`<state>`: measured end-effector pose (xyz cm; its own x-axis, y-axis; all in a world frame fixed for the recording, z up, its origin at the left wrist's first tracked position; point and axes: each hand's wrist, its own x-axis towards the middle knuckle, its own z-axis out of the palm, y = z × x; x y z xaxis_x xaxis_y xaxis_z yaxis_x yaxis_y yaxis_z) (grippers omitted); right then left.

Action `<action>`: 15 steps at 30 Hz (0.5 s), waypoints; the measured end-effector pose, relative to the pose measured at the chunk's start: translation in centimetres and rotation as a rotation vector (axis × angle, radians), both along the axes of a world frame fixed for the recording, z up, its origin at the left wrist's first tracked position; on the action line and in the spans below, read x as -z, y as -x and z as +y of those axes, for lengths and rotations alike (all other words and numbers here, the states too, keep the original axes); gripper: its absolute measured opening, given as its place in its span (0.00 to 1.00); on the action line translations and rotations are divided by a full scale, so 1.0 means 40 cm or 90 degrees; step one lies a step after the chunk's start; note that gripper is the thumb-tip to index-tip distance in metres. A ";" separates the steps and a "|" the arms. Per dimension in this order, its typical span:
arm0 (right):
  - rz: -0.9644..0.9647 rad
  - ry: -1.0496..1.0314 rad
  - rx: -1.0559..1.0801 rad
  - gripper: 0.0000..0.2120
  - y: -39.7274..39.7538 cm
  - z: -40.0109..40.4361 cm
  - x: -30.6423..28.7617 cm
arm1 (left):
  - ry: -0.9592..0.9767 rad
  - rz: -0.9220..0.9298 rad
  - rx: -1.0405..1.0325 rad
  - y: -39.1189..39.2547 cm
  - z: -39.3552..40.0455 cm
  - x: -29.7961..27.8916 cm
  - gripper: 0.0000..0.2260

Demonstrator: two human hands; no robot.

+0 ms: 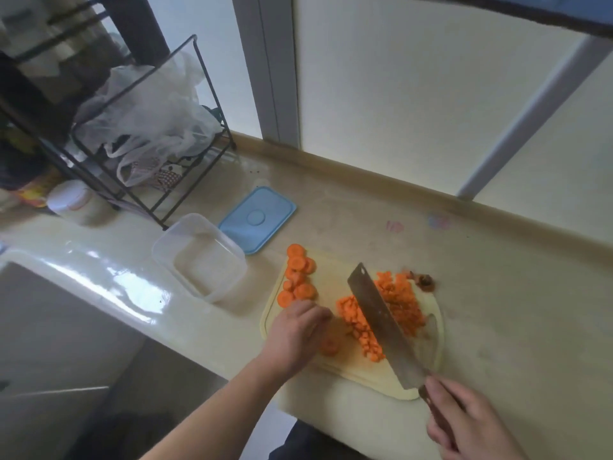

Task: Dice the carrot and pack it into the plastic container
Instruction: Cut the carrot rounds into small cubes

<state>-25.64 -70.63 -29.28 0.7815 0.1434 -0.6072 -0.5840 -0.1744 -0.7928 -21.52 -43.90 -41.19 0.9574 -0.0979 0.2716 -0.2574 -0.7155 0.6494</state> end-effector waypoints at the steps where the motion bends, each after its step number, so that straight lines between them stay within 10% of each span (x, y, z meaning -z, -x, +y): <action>1: 0.011 -0.005 -0.026 0.11 0.006 0.011 0.011 | -0.015 0.007 0.015 0.026 0.006 0.013 0.06; 15: 0.060 -0.020 -0.044 0.09 0.005 0.051 0.110 | -0.054 -0.053 0.125 0.080 -0.012 0.060 0.05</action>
<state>-25.83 -68.61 -33.66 0.7087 0.2152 -0.6719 -0.6437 -0.1926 -0.7407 -24.73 -44.39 -43.60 0.8926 -0.3054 0.3317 -0.4469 -0.6974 0.5603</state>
